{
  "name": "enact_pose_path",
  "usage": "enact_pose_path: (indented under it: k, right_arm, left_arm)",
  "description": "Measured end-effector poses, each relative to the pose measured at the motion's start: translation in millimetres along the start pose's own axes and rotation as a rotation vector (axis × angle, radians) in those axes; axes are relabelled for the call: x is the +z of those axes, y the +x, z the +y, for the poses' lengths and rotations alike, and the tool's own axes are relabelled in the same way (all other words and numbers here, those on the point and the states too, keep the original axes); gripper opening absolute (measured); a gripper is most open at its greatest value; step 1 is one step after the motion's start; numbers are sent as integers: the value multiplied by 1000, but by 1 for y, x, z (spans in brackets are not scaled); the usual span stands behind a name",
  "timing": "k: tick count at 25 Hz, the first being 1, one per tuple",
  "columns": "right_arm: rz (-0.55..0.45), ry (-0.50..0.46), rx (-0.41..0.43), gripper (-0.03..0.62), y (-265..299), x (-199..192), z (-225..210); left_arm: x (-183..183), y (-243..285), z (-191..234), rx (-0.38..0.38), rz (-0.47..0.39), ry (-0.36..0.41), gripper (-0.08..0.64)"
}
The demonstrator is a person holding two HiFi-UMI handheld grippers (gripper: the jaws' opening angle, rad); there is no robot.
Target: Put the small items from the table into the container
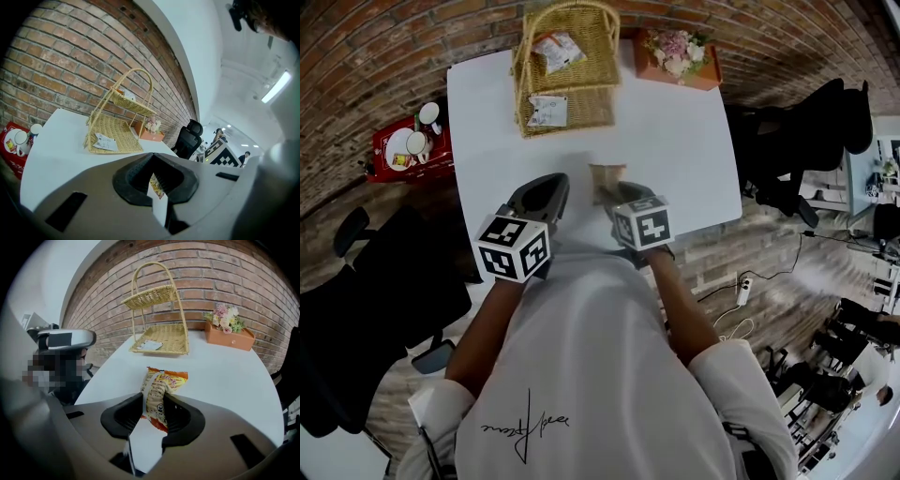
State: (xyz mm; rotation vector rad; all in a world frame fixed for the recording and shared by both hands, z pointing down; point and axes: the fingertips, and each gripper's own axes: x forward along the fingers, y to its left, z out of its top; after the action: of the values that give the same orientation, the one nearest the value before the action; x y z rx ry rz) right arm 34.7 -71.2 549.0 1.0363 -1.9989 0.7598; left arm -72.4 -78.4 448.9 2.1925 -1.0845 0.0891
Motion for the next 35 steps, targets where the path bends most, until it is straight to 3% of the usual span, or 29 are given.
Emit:
enact_pose_path:
  k: [35]
  right_arm:
    - [-97,-91,39,147,-18,69,12]
  left_arm:
    - [2,-1,6,23,-13,-15,9]
